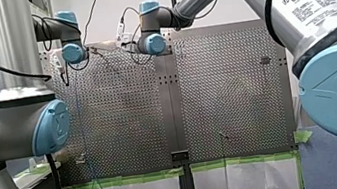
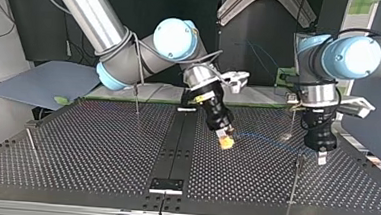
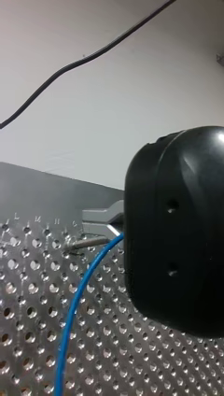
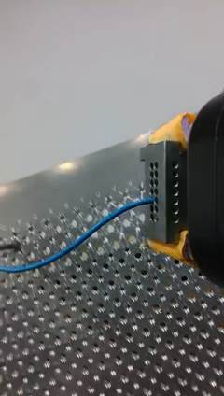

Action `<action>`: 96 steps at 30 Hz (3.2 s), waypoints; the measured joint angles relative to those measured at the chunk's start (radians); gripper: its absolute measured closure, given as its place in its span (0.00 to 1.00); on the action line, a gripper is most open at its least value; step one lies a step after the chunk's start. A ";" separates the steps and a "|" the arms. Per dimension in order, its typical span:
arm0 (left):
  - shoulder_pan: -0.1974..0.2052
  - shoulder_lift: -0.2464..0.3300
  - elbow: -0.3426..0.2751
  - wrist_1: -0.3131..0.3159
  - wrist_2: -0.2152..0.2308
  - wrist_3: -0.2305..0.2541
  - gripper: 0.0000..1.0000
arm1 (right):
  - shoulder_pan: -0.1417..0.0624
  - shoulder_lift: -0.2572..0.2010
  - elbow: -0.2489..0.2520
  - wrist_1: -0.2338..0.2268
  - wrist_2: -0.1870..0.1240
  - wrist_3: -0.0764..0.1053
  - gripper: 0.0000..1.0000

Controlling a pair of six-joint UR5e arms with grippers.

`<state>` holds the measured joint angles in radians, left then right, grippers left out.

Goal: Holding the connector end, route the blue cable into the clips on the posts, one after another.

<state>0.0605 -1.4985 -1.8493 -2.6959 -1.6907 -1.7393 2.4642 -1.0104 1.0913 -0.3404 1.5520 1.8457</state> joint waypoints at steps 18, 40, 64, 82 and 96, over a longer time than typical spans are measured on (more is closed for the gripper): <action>0.027 -0.024 0.007 0.036 0.053 -0.038 1.00 | -0.006 0.029 -0.035 0.021 -0.004 0.001 1.00; 0.048 -0.076 0.041 0.067 0.093 -0.101 1.00 | -0.034 0.052 -0.035 0.014 -0.002 -0.006 1.00; 0.062 -0.151 0.104 0.068 0.100 -0.123 1.00 | -0.062 0.090 -0.065 -0.032 -0.032 -0.011 1.00; 0.075 -0.207 0.133 0.096 0.114 -0.164 1.00 | -0.093 0.127 -0.122 -0.026 -0.038 -0.004 1.00; 0.076 -0.240 0.154 0.091 0.122 -0.179 1.00 | -0.105 0.160 -0.179 0.002 -0.051 -0.001 1.00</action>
<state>0.1368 -1.7381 -1.6951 -2.6050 -1.5686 -1.9181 2.3593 -0.8500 0.9126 -0.3380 1.5010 1.8451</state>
